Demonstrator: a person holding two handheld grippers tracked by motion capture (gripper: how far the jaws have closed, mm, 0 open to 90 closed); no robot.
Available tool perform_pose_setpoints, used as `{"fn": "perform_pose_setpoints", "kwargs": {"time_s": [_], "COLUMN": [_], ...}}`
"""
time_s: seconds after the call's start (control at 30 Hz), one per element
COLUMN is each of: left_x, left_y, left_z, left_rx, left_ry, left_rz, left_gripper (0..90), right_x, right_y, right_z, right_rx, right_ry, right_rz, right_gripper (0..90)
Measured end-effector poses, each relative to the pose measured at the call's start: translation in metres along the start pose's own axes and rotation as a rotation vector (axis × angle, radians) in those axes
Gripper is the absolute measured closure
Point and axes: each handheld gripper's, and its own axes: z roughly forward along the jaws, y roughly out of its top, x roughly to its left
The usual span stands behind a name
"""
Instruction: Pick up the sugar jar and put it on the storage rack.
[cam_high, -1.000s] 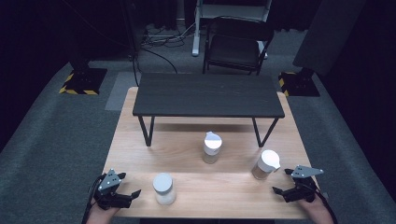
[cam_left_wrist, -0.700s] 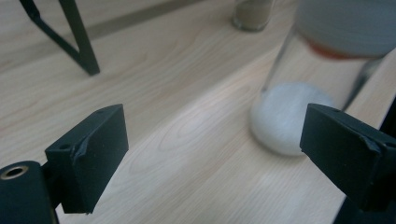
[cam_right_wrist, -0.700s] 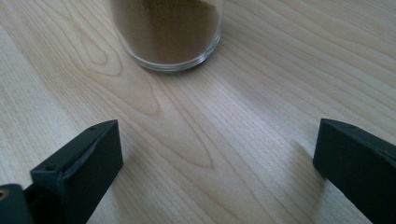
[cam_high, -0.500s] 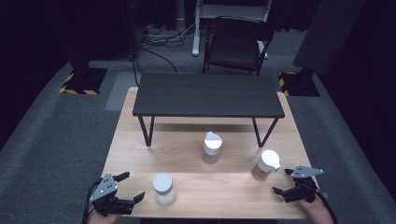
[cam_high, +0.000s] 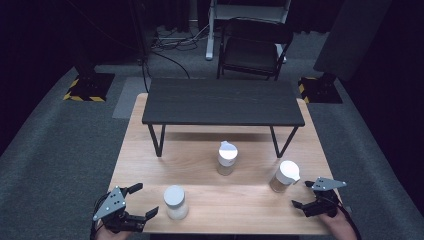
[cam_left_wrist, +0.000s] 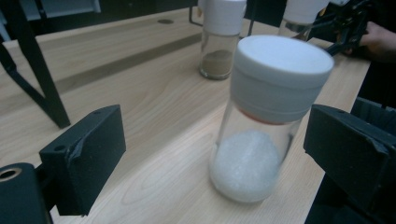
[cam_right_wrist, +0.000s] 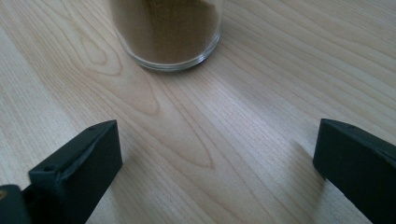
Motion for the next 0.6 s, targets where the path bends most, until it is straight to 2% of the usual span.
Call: {"fn": "perform_pose_setpoints", "kwargs": {"time_s": [0.6], "left_x": [-0.017], "left_y": [0.004], "left_z": [0.001], "left_rx": [-0.061], "left_ry": [-0.026], "left_rz": [0.059], "left_gripper": [5.5], "right_x": [0.000], "right_y": [0.000], "right_z": [0.000], "right_rx": [0.000], "right_ry": [0.000], "right_rz": [0.000], "right_gripper": [1.0]}}
